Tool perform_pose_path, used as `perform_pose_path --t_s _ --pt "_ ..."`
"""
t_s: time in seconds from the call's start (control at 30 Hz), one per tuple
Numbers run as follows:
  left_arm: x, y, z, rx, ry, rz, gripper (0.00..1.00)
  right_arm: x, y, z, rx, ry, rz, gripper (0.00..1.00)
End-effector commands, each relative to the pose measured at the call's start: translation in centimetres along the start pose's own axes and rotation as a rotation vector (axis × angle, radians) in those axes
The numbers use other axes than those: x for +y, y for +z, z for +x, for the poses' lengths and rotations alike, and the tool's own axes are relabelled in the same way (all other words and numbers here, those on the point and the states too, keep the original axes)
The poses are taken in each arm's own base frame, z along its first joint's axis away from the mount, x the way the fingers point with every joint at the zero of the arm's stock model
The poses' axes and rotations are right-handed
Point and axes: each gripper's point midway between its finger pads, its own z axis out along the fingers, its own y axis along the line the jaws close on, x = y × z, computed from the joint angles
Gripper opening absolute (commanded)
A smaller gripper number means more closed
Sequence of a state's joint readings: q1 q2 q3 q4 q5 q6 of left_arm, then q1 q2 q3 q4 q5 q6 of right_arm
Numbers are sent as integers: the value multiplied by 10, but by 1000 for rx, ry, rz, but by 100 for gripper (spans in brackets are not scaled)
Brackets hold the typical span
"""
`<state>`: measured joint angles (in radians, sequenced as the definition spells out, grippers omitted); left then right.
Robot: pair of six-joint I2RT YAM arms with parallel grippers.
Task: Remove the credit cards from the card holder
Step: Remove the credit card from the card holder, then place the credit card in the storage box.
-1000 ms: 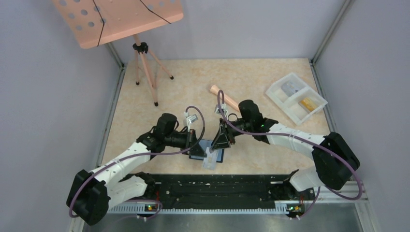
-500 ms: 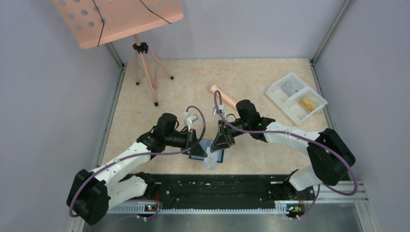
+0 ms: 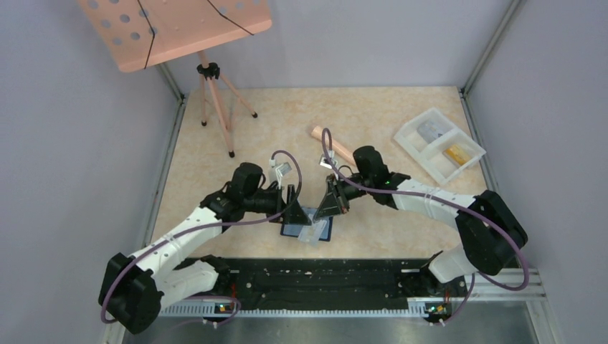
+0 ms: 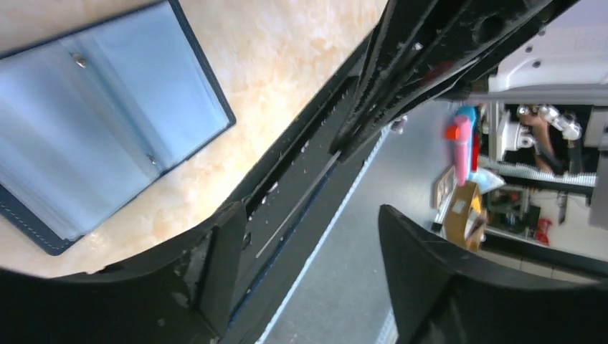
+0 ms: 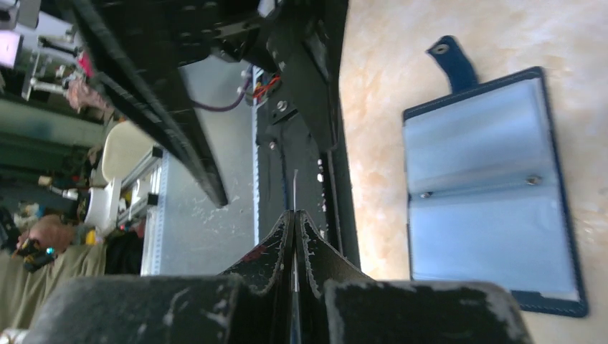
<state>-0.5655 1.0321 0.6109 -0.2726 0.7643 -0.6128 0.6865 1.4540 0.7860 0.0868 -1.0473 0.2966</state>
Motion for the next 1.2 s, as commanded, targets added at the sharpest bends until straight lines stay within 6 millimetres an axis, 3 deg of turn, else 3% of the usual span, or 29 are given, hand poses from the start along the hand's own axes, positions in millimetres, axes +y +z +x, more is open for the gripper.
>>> perform_pose_path --t_s 0.0,0.1,0.3,0.47,0.57,0.7,0.83,1.03,1.17 --pt "-4 -16 -36 -132 91 -126 82 -9 -19 -34 -129 14 80 0" --pt "3 -28 -53 -220 121 -231 99 -26 -37 -44 -202 65 169 0" --pt "13 -65 -82 -396 184 -425 99 -63 -83 -67 -399 186 355 0" --pt "16 -93 -95 -493 254 -541 99 -101 -136 -88 -588 293 559 0" --pt "19 -105 -100 -523 294 -596 99 -119 -178 -106 -724 344 675 0" --pt "26 -116 -101 -532 319 -667 99 -140 -252 -127 -932 384 876 0" --pt "38 -118 -96 -514 325 -713 99 -155 -318 -136 -1079 406 1082 0" --pt "48 -122 -95 -514 317 -768 99 -170 -396 -136 -1243 445 1312 0" --pt "50 -125 -95 -525 318 -782 99 -181 -431 -131 -1307 469 1426 0"
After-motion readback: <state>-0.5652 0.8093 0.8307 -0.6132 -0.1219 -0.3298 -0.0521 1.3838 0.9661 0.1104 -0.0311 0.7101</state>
